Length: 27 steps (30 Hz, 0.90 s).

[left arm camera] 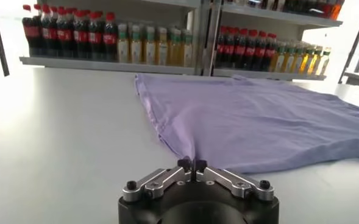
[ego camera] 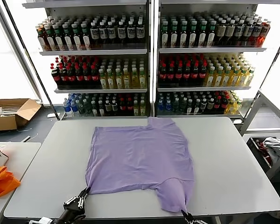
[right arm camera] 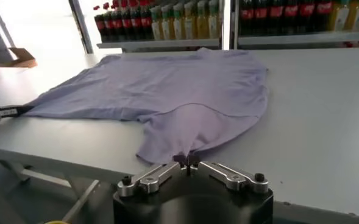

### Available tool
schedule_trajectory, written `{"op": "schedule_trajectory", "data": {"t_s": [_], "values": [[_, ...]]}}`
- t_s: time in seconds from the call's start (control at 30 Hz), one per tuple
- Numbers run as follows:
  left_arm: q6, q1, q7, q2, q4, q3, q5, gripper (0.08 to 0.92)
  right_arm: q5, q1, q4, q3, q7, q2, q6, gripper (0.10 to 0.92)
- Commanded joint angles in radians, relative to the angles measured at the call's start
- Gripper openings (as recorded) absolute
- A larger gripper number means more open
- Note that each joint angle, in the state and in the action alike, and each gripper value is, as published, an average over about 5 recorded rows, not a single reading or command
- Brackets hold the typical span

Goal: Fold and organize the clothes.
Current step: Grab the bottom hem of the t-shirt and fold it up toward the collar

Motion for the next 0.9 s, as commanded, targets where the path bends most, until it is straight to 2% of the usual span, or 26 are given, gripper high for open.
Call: {"op": "schedule_trajectory", "data": {"t_s": [0.03, 0.2, 0.4, 0.63, 0.9], "values": [[0.003, 0.066, -0.001, -0.019, -0.124, -0.045, 0.022, 0.097, -0.005, -0.113, 0.082, 0.026, -0.029, -0.011, 0.088, 0.107], [0.006, 0.136, -0.002, -0.013, -0.175, -0.077, 0.024, 0.097, -0.015, -0.124, 0.099, 0.033, -0.031, -0.020, 0.134, 0.107], [0.031, 0.159, -0.002, 0.054, -0.204, -0.096, 0.010, 0.097, -0.020, 0.073, 0.035, 0.009, 0.006, -0.034, 0.141, 0.107], [0.062, 0.021, -0.005, 0.104, -0.171, -0.079, -0.098, 0.097, 0.003, 0.387, -0.063, -0.044, 0.084, -0.044, 0.080, 0.107], [0.126, -0.174, -0.001, 0.196, -0.075, -0.020, -0.177, 0.097, 0.013, 0.517, -0.182, -0.068, 0.104, -0.039, 0.062, 0.107]]}}
